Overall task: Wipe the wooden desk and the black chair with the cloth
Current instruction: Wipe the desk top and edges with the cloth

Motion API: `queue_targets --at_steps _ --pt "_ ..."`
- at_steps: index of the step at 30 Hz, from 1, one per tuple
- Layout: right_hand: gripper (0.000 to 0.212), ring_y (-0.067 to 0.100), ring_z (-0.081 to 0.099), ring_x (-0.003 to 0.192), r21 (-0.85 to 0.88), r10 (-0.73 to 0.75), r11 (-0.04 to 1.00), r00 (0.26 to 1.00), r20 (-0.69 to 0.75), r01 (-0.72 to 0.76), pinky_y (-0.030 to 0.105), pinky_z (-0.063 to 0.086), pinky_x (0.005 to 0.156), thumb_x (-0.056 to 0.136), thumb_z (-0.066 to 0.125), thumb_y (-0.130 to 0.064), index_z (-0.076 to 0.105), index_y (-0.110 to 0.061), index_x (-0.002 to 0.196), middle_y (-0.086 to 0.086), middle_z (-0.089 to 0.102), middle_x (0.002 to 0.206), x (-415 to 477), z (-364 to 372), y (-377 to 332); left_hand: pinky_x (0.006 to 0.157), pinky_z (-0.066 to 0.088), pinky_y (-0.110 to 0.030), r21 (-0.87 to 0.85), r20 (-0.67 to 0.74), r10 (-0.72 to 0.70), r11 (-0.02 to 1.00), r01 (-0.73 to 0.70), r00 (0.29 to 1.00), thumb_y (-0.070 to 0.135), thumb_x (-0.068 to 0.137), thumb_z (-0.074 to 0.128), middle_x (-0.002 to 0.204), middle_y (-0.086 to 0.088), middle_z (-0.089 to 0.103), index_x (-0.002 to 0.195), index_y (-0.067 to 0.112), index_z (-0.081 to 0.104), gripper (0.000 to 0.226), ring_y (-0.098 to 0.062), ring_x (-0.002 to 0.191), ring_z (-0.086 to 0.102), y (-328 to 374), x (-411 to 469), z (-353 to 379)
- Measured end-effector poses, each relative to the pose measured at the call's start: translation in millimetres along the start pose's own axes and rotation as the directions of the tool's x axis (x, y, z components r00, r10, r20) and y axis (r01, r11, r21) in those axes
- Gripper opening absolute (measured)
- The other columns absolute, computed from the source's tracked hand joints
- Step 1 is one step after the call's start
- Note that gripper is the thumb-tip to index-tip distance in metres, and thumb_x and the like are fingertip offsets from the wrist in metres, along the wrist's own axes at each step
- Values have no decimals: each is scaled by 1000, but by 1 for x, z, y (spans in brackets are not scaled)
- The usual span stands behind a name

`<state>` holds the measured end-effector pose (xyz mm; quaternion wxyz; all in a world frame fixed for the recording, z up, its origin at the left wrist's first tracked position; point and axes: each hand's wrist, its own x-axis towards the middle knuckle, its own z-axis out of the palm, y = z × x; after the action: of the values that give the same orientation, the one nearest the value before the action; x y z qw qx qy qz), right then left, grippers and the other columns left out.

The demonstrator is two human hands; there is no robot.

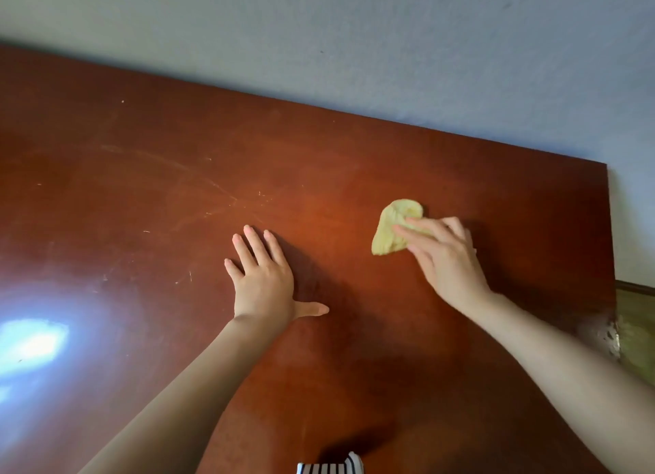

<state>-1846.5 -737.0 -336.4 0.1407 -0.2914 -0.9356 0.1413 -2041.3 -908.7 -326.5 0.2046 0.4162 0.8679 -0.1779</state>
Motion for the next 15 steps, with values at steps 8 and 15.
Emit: queue_targets --at_steps 8,15 --pt "34 33 42 108 -18 455 889 885 -100 -458 40 37 88 95 54 -16 58 -21 128 3 55 132 113 9 39 111 20 -58 -2 1 3 1000 -3 1000 93 48 40 150 -36 -11 143 -8 -16 150 -51 140 -3 2 1 1" --pt "37 28 40 110 -6 258 966 965 44 -258 36 35 90 96 49 -20 54 -28 132 -6 51 137 159 44 -26 111 15 -60 -12 6 15 1000 -15 1000 94 49 36 149 -36 -15 142 -9 -19 149 -52 139 -8 -2 1 4"
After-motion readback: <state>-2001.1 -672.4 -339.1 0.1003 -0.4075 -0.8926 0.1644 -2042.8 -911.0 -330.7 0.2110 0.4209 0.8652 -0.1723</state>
